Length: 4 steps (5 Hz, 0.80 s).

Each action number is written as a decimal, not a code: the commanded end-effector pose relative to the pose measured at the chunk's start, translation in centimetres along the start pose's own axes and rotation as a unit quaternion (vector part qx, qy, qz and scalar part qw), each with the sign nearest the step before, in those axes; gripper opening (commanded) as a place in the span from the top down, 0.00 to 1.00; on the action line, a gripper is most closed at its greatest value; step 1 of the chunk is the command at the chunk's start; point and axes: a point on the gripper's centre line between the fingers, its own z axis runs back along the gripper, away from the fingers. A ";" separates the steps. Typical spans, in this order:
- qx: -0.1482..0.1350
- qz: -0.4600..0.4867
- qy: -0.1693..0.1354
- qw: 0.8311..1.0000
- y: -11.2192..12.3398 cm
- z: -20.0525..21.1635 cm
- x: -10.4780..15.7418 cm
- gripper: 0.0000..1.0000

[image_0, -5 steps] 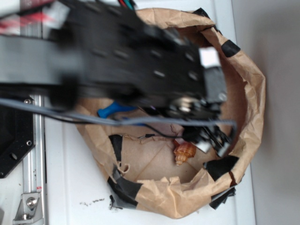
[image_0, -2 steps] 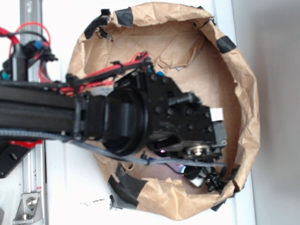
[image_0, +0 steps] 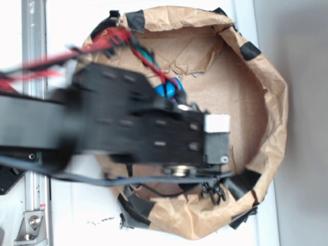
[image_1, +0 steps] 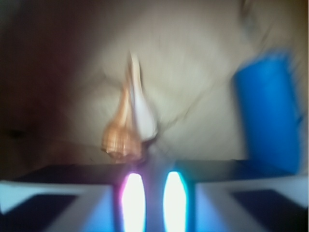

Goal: Grab the shell.

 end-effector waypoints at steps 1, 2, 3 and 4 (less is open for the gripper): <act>-0.018 -0.030 -0.095 0.995 4.1 9.3 3.6 0.09; -0.024 0.001 -0.052 0.998 4.5 6.2 3.9 0.00; -0.046 0.014 -0.010 0.999 3.1 2.2 3.3 0.00; -0.069 0.025 0.019 0.997 0.2 -0.9 2.7 0.00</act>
